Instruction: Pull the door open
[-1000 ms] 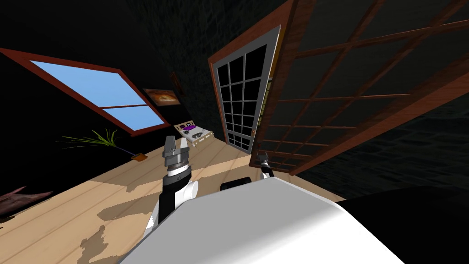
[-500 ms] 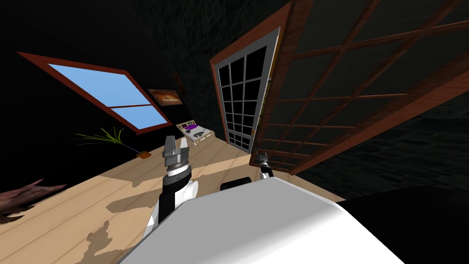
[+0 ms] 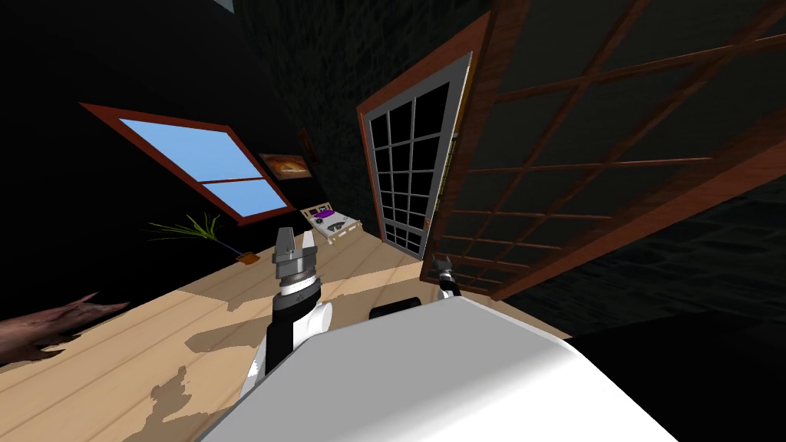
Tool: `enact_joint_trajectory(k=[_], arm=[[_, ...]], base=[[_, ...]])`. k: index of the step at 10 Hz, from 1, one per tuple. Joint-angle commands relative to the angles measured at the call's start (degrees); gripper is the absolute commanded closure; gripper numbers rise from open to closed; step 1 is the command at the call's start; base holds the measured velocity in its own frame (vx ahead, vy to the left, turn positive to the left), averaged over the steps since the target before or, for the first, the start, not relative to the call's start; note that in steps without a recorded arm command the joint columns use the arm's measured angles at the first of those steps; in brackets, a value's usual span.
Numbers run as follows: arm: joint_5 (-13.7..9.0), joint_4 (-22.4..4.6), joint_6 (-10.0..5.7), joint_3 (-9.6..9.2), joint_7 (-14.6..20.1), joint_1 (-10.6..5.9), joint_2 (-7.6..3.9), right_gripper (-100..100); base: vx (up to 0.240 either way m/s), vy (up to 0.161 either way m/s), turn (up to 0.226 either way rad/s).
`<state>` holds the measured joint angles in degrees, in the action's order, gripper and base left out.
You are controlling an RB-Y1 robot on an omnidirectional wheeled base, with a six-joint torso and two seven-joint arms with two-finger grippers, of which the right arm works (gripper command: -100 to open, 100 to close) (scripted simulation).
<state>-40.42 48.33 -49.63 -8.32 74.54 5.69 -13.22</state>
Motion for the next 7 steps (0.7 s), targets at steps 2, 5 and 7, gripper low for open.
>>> enact_joint_trajectory(k=[2,5,7], arm=[[-0.59,-0.74,-0.64,0.55,2.73,1.01,-2.42,-100],[-1.02,-1.71,-1.33,0.95,4.91,1.66,-4.28,-100],[-1.15,-1.78,-1.35,1.09,5.21,1.83,-4.68,-100]], base=[[0.198,-0.013,0.091],[0.194,-0.024,0.075],[0.1,-0.023,0.049]])
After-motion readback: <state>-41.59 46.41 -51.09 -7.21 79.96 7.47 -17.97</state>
